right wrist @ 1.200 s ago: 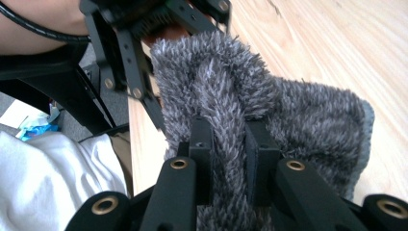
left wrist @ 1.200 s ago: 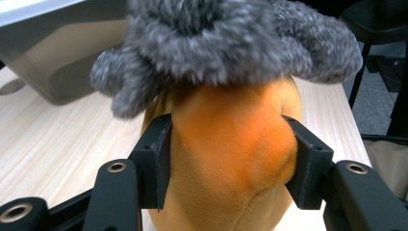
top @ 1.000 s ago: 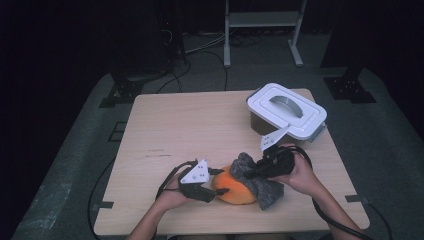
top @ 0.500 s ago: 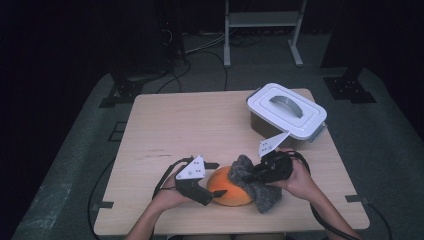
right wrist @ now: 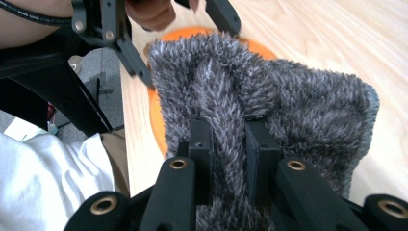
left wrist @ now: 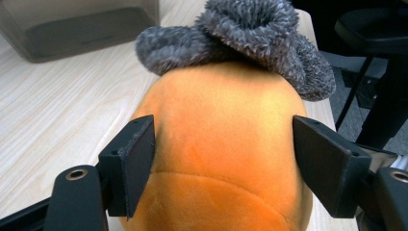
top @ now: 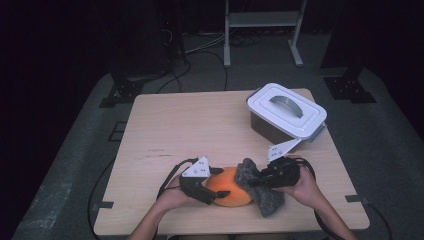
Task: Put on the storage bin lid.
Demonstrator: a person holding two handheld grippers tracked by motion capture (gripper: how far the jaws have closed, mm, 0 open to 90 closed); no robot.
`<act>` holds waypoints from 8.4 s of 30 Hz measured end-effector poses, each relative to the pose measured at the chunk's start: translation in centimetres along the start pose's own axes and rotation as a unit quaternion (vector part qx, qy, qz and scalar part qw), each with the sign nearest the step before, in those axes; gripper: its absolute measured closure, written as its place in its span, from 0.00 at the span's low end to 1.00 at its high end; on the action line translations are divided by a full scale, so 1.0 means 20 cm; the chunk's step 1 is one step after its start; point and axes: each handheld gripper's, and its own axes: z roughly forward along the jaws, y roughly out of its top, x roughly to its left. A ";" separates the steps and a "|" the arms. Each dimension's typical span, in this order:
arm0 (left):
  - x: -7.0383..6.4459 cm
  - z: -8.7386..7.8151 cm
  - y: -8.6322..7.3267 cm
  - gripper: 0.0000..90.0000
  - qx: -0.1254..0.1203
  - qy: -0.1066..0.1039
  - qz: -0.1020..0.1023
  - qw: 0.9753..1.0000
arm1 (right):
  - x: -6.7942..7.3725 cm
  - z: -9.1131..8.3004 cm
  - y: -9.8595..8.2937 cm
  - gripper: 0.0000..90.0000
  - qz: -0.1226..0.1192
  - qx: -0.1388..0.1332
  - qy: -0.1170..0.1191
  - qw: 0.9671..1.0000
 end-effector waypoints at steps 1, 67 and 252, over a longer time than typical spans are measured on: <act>0.00 0.00 -0.01 0.28 -0.001 0.000 -0.001 1.000 | 0.00 0.00 -0.01 0.84 0.002 0.001 0.000 1.000; 0.00 -0.01 -0.07 0.17 0.016 0.027 0.025 0.999 | -0.03 0.01 0.04 0.84 0.005 -0.030 -0.013 0.999; -0.11 0.16 0.29 0.28 0.003 -0.023 0.057 0.998 | 0.15 -0.18 0.20 0.84 -0.044 0.041 -0.027 0.998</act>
